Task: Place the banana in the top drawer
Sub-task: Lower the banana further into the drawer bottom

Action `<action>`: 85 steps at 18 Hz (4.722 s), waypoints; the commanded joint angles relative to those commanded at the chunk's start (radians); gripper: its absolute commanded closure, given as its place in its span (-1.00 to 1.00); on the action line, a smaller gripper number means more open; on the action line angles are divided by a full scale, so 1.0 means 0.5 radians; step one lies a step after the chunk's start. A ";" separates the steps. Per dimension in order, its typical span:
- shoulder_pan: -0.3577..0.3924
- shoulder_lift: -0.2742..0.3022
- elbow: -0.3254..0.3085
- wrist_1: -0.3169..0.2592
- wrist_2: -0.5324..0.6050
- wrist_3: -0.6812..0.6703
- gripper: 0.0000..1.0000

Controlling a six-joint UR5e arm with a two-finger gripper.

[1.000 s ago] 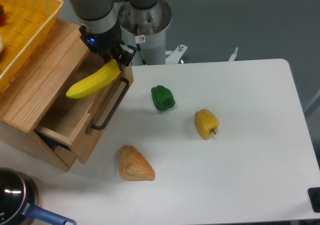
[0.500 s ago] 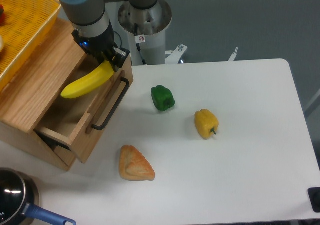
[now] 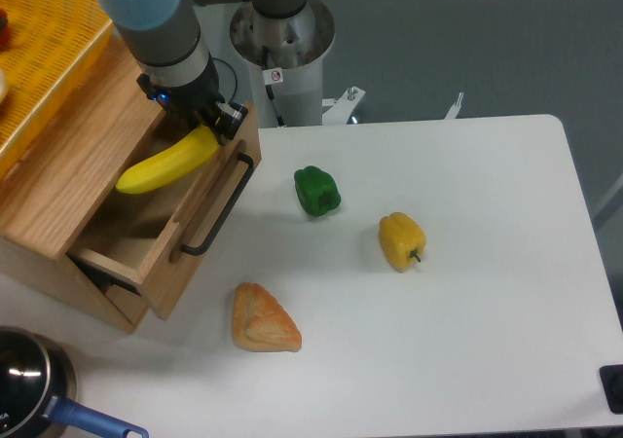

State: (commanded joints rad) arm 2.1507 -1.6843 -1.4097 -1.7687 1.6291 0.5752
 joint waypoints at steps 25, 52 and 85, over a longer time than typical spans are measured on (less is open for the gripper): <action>-0.034 0.031 -0.006 0.000 0.003 0.000 0.73; -0.037 -0.031 0.025 0.025 0.015 -0.018 0.69; -0.037 -0.083 0.031 0.025 0.012 -0.018 -0.01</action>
State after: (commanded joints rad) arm 2.1322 -1.7257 -1.3944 -1.7564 1.6352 0.5660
